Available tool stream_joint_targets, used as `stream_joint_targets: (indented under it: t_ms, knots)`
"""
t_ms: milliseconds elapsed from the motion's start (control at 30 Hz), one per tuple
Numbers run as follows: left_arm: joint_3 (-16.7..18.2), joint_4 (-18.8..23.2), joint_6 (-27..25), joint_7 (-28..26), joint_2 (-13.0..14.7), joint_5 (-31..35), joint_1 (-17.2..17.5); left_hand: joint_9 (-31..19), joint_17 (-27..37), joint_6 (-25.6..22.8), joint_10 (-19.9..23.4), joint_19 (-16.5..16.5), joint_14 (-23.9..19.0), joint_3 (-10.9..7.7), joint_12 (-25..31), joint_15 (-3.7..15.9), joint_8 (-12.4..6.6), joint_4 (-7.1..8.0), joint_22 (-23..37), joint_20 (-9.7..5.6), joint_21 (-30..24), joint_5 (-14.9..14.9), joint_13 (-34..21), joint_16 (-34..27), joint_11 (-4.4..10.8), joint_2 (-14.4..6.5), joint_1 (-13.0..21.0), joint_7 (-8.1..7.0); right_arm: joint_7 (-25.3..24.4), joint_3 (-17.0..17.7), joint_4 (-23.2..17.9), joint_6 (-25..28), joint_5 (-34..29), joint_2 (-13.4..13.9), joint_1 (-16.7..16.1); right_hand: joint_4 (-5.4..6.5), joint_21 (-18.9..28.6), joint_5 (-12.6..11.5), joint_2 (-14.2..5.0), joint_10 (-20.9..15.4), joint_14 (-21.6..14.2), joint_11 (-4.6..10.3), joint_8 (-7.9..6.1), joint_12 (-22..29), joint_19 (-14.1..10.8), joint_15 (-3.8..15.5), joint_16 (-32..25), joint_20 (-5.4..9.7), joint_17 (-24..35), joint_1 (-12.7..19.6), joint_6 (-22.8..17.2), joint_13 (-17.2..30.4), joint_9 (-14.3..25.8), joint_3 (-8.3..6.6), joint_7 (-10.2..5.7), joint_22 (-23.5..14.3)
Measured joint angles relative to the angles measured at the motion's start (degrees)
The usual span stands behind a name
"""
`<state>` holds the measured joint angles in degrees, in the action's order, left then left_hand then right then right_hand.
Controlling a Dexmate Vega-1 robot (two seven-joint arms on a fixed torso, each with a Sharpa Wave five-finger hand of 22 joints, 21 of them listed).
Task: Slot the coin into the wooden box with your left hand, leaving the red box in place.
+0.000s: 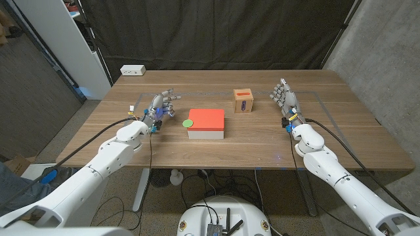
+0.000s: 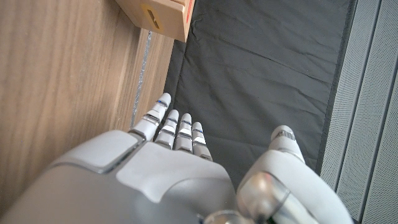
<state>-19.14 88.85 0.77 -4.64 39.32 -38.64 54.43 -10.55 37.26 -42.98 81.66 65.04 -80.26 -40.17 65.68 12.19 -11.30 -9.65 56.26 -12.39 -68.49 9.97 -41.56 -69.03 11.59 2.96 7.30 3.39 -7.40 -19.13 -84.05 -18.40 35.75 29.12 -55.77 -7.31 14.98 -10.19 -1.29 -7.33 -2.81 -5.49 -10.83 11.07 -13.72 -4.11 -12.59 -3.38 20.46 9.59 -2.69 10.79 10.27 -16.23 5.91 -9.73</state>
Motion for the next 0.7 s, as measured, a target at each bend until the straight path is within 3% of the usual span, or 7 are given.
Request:
stream_joint_targets:
  t_ms: [133, 333, 600, 700]
  knots:
    - [0.7, 0.9, -0.5, -0.3, 0.2, -0.8, 0.7, 0.0, 0.0, -0.9, 0.0, 0.0, 0.0, -2.92, 1.6, 0.02, 0.0, -1.26, 2.0, 0.03, -1.1, 0.7, 0.6, -2.2, 0.0, -1.0, 5.4, -0.5, -0.3, 0.0, -0.4, 0.0, -0.2, 0.0, -0.3, 0.0, -0.4, 0.0, 0.0, -0.2, -0.1, -0.25, -0.01, 0.2, -0.2, -0.09, 0.0, -0.21, 0.0, 0.0, 0.0, 0.0, 0.0, 0.0, 0.0, 0.0]
    - [1.9, 2.3, -2.2, -1.4, 0.2, -3.4, 1.9, -0.2, -1.4, -2.7, 0.0, -1.4, 0.2, -5.91, 3.8, 0.19, -0.27, -1.78, 7.5, 0.47, -4.7, 1.5, 2.3, -5.2, 0.0, 0.3, 15.4, -1.06, -1.0, -0.1, -1.3, 0.3, -0.7, 0.1, -0.8, 0.0, -0.4, 0.0, 0.0, -0.2, -0.1, -0.25, -0.22, 0.4, -0.3, -0.09, 0.0, -0.3, 0.0, 0.0, -0.4, 0.0, 0.0, 0.0, -0.37, 0.0]
    - [3.1, 4.5, -5.3, -2.1, 1.1, -6.4, 2.6, -1.1, -3.7, -5.9, 0.0, -1.5, 0.0, -6.55, 7.9, -0.22, -1.82, -1.96, 12.5, 0.61, -9.5, 1.7, 3.3, -8.6, 0.0, 2.6, 27.1, -1.53, -2.1, -0.1, -2.1, 0.5, -1.3, 0.2, -1.5, 0.0, -0.4, 0.0, 0.0, -0.9, -0.1, -0.24, -0.22, 0.4, -0.6, -0.09, 0.0, -0.61, 0.0, 0.0, -0.5, 0.0, 0.0, 0.0, -0.5, 0.0]
    - [3.5, 5.3, -8.6, -2.6, 1.6, -9.0, 2.8, -1.9, -4.4, -6.5, 0.0, -1.5, -0.2, -5.67, 9.4, -0.43, -2.48, -1.54, 13.2, 0.61, -11.0, 1.7, 3.6, -10.0, -0.01, 3.5, 30.2, -1.82, -2.5, -0.2, -2.7, 0.5, -1.5, 0.2, -2.1, 0.0, -0.4, 0.0, 0.0, -0.9, -0.1, -0.24, -0.22, 0.4, -0.6, -0.09, 0.0, -0.61, 0.0, 0.0, -0.8, 0.0, 0.0, 0.0, -0.77, 0.0]
